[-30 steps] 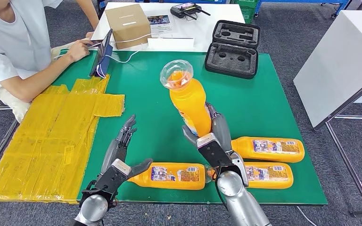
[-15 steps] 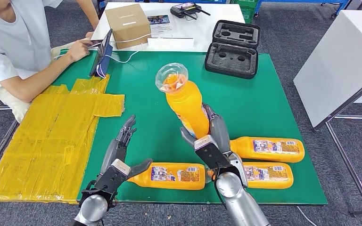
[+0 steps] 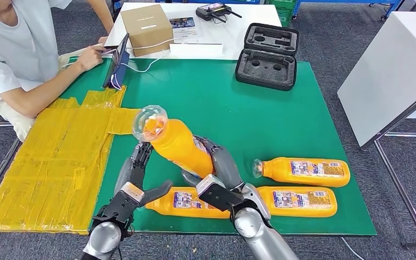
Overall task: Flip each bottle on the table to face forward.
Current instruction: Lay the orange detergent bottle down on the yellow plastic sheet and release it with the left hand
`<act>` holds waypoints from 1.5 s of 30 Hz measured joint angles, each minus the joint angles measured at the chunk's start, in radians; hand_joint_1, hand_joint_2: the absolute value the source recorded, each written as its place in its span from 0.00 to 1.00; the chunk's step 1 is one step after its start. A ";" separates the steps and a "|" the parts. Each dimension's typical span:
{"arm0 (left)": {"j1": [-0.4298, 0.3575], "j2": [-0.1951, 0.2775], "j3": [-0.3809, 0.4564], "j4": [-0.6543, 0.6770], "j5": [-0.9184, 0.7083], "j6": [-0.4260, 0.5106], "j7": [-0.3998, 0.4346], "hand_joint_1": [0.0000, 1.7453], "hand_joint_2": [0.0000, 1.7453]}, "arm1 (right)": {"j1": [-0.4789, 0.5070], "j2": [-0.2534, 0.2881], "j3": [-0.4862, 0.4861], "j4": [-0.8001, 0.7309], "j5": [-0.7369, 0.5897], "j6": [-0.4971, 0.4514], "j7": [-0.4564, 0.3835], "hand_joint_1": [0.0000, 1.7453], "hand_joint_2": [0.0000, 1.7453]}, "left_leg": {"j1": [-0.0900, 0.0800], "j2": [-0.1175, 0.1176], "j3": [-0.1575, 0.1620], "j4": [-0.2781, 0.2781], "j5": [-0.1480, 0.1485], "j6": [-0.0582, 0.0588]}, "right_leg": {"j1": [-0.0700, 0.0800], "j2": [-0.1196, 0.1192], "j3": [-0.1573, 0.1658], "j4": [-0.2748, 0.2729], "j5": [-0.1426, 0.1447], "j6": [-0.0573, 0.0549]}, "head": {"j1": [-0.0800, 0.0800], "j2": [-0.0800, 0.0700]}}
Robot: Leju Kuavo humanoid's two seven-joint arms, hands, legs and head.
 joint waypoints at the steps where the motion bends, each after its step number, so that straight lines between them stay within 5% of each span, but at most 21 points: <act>1: -0.002 0.000 0.000 -0.004 0.030 -0.017 -0.012 0.00 1.00 | -0.005 0.000 0.014 0.016 0.027 0.000 0.007 1.00 1.00 | 0.000 0.000 0.000 0.000 0.000 0.000 | 0.000 0.000 0.000 0.000 0.000 0.000 | 0.000 0.000; 11: -0.012 0.005 -0.001 -0.064 0.141 -0.085 -0.041 0.00 1.00 | -0.043 0.005 0.116 0.150 0.117 -0.019 0.022 1.00 1.00 | 0.000 0.000 0.000 0.000 0.000 0.000 | 0.000 0.000 0.000 0.000 0.000 0.000 | 0.000 0.000; 31: -0.012 0.018 -0.005 -0.111 0.160 -0.090 -0.040 0.00 1.00 | -0.053 0.005 0.127 0.199 0.122 -0.028 0.028 1.00 1.00 | 0.000 0.000 0.000 0.000 0.000 0.000 | 0.000 0.000 0.000 0.000 0.000 0.000 | 0.000 0.000; 32: -0.012 0.018 -0.005 -0.111 0.160 -0.090 -0.040 0.04 1.00 | -0.053 0.005 0.127 0.200 0.122 -0.029 0.028 1.00 1.00 | 0.000 0.000 0.000 0.000 0.000 0.000 | 0.000 0.000 0.000 0.000 0.000 0.000 | 0.000 0.000; 36: -0.012 0.018 -0.006 -0.111 0.161 -0.091 -0.040 1.00 1.00 | -0.053 0.005 0.127 0.201 0.126 -0.032 0.028 1.00 1.00 | 0.000 0.000 0.000 0.000 0.000 0.000 | 0.000 0.000 0.000 0.000 0.000 0.000 | 0.000 0.000; 45: -0.012 0.019 -0.007 -0.110 0.160 -0.093 -0.040 1.00 1.00 | -0.053 0.004 0.126 0.201 0.134 -0.043 0.031 1.00 1.00 | 0.000 0.000 0.000 0.000 0.000 0.000 | 0.000 0.000 0.000 0.000 0.000 0.000 | 0.000 0.000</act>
